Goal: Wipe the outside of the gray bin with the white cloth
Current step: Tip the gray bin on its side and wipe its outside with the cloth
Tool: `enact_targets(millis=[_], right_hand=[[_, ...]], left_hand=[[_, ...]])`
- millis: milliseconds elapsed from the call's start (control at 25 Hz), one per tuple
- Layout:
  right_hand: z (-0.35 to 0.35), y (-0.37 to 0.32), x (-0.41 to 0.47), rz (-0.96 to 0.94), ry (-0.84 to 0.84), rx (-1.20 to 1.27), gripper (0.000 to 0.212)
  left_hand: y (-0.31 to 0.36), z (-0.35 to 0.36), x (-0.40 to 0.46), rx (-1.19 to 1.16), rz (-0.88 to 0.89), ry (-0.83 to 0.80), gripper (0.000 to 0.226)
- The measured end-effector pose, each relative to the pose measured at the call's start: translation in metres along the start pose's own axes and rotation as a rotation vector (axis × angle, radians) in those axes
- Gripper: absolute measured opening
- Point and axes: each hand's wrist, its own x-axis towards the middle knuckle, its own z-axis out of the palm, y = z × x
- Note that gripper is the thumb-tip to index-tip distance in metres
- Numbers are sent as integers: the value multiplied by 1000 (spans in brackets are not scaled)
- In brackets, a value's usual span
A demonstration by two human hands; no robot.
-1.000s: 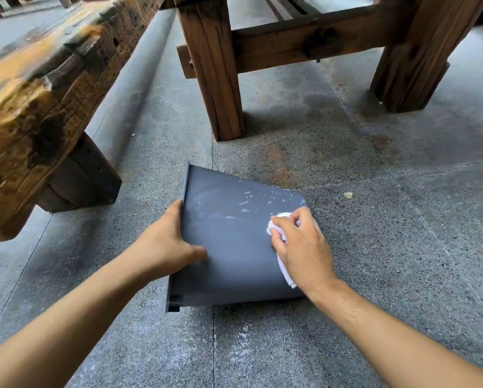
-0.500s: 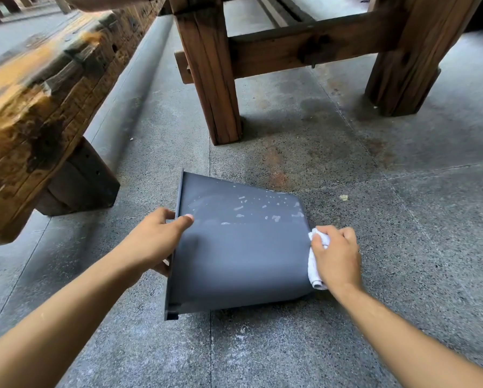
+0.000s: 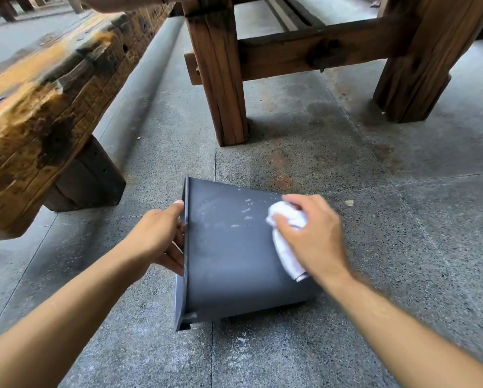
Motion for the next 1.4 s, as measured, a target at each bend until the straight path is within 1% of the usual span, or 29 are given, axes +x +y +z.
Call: enact_targets(millis=[80,160,240,360,520,640,840,1280,1400], right_hand=[[16,-35,-18,-192,-133,89,28],[31,-57,-34,-322,-226,140,26],[44,-70,-43,-374,-267,116,25],[60,-76,-43,-429,-253,-8,24],[71,-73,-22,-404,-256,-116,25],[78,-64,-8,-368,-235,-182,27],[84,-40,3,-419,-173,-313,21],[71,10,31,-291,-167,-432,20],[63,23,36,-227,-156,-453,21]], left_hand=[[2,1,1,-13,11,3,59],[2,1,1,-19,12,2,59],[3,3,-1,-31,-10,-16,59],[3,7,-4,7,-32,-60,63],[0,11,-5,47,-33,-99,74],[-2,8,-5,86,-66,-114,81],[-5,5,-10,158,-138,-171,93],[-4,3,-12,191,-178,-170,91],[-3,4,-11,182,-179,-168,88]])
